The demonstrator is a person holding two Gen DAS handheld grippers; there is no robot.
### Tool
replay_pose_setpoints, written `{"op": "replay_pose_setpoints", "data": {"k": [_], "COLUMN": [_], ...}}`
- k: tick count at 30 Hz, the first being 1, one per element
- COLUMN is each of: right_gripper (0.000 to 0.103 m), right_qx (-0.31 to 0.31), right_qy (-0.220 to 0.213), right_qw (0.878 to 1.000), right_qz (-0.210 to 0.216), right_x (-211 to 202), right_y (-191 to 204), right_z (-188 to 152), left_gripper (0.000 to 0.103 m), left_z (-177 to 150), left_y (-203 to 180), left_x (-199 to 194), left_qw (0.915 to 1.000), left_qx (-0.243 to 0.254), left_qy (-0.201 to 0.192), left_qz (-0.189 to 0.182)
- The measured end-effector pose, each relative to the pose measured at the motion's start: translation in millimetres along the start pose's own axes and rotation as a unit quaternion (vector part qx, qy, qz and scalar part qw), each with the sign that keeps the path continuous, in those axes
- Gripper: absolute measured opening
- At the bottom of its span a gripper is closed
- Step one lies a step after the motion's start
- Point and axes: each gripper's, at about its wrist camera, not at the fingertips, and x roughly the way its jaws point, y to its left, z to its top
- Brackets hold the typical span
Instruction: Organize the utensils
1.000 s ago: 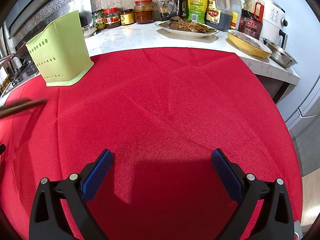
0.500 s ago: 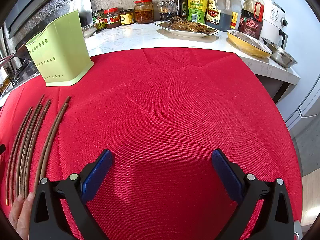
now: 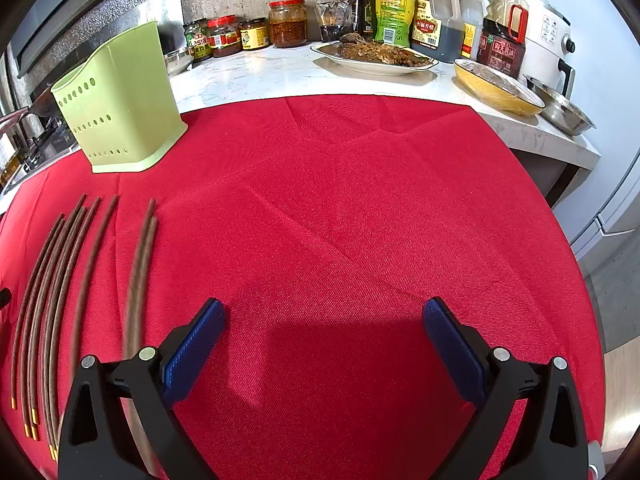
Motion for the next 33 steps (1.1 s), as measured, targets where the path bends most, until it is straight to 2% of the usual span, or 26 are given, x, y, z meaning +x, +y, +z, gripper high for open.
{"op": "replay_pose_setpoints", "data": {"k": [4,7,13,15,19,24,27,31,33], "right_gripper": [0.098,0.098,0.098,0.098,0.098,0.098,0.098,0.098,0.098], "right_qx": [0.0,0.0,0.0,0.0,0.0,0.0,0.0,0.0,0.0], "right_qy": [0.0,0.0,0.0,0.0,0.0,0.0,0.0,-0.001,-0.001], "right_qw": [1.0,1.0,1.0,1.0,1.0,1.0,1.0,1.0,1.0], "right_qz": [0.0,0.0,0.0,0.0,0.0,0.0,0.0,0.0,0.0], "right_x": [0,0,0,0,0,1,1,1,0], "right_y": [0,0,0,0,0,0,0,0,0], "right_z": [0,0,0,0,0,0,0,0,0], "left_gripper": [0.098,0.097,0.097,0.097,0.097,0.097,0.097,0.097,0.097], "left_z": [1,0,4,3,1,-3,2,6,3], "left_y": [1,8,24,25,12,-3,12,36,39], "left_x": [0,-8,-57,-75,-92,-86,-76,-77,-80], "left_qw": [1.0,0.9989,0.9957,0.9947,0.9956,0.9895,0.9928,0.9886,0.9892], "left_qx": [0.001,-0.012,-0.03,-0.032,-0.003,0.017,-0.013,-0.03,-0.038], "left_qy": [-0.001,-0.022,-0.074,-0.091,-0.091,-0.121,-0.098,-0.102,-0.101], "left_qz": [0.002,0.04,0.046,0.036,0.02,0.077,0.068,0.106,0.1]}}
